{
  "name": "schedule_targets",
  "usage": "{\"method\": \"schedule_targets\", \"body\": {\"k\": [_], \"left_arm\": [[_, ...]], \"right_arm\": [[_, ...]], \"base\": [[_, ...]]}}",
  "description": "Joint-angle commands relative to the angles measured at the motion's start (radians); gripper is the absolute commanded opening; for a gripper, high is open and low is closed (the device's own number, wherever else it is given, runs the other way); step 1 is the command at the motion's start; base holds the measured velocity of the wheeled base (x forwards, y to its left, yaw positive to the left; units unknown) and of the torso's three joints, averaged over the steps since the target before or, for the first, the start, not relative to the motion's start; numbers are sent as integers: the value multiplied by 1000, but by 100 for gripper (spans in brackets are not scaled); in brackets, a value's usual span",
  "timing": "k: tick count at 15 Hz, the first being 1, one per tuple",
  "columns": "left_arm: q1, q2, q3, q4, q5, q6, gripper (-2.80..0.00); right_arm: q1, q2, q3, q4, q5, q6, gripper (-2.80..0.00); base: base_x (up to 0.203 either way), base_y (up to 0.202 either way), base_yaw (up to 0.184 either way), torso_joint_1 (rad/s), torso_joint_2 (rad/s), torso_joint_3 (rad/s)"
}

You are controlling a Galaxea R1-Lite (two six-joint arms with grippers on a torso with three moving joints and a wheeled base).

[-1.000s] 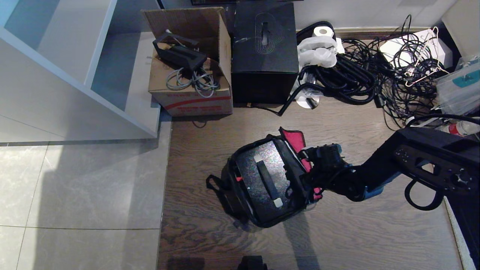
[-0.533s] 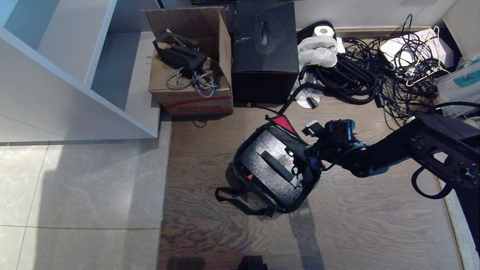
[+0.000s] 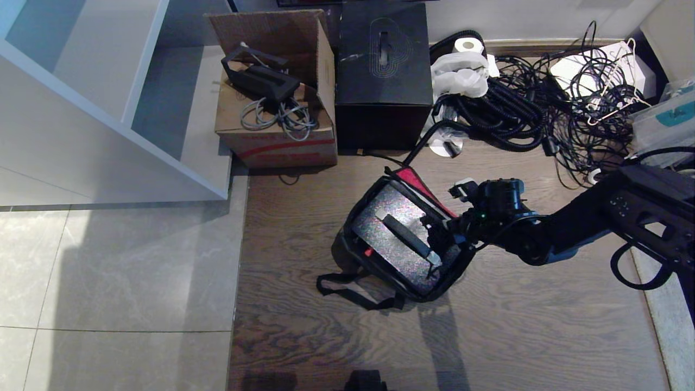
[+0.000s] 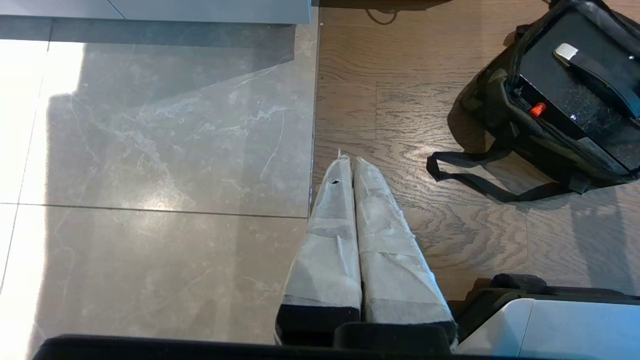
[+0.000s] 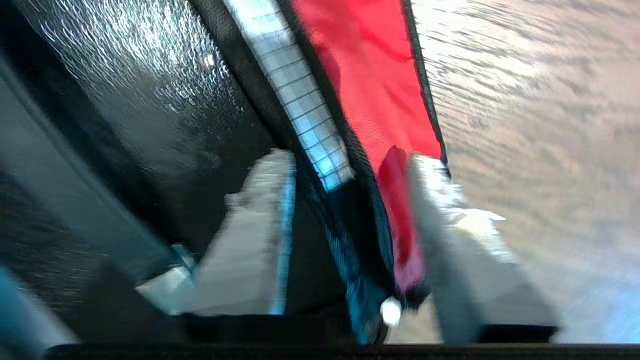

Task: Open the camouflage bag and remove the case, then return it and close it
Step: Close the top of the storage box

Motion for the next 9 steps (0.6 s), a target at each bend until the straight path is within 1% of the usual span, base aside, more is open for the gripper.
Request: {"method": "schedule_targets", "body": {"k": [1, 2, 3, 4, 7, 9], "left_arm": [[0, 0, 0, 0, 0, 0, -280], [0, 0, 0, 0, 0, 0, -280], [0, 0, 0, 0, 0, 0, -280], [0, 0, 0, 0, 0, 0, -280], [0, 0, 0, 0, 0, 0, -280], [0, 0, 0, 0, 0, 0, -280]], "right_arm": [[7, -36, 33, -3, 2, 50, 0], [7, -61, 43, 1, 6, 91, 0], [10, -88, 59, 5, 16, 158, 0], [20, -118, 85, 5, 29, 249, 0], [47, -164, 177, 6, 37, 475, 0], [47, -163, 171, -1, 39, 678, 0]], "base": [[0, 0, 0, 0, 0, 0], [0, 0, 0, 0, 0, 0], [0, 0, 0, 0, 0, 0], [0, 0, 0, 0, 0, 0], [0, 0, 0, 0, 0, 0], [0, 0, 0, 0, 0, 0]]}}
